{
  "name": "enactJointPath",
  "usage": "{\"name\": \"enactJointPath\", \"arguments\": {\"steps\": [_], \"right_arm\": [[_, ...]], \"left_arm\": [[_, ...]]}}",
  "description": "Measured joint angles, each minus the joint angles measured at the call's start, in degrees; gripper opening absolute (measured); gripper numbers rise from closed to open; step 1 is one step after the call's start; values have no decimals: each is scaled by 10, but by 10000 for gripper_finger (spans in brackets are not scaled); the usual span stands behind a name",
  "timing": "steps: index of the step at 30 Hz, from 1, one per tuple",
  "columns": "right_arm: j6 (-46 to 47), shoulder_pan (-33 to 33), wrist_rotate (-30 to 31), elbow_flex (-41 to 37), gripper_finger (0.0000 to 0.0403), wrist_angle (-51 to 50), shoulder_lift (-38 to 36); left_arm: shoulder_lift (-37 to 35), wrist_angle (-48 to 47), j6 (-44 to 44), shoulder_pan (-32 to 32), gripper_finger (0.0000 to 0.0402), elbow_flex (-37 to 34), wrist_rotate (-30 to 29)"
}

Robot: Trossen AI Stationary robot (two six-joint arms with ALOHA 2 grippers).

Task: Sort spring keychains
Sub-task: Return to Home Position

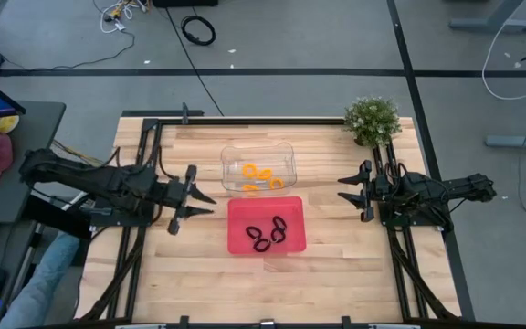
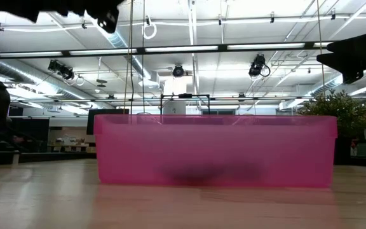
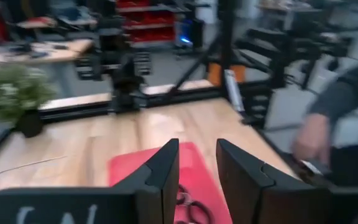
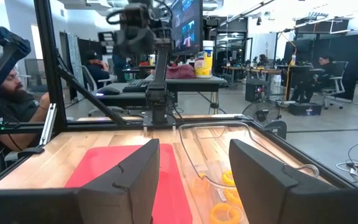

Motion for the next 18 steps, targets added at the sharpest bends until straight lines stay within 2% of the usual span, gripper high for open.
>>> {"name": "enactJointPath", "arguments": {"steps": [3,6,12,18], "right_arm": [[0,0,0,0,198,0,0],[0,0,0,0,198,0,0],[0,0,0,0,198,0,0],[0,0,0,0,198,0,0]], "left_arm": [[-21,55,-4,19,112,-50,-21],[-32,100,-12,47,112,-85,-6],[-66,88,-13,96,112,-107,70],[-114,68,-23,110,112,-107,75]]}}
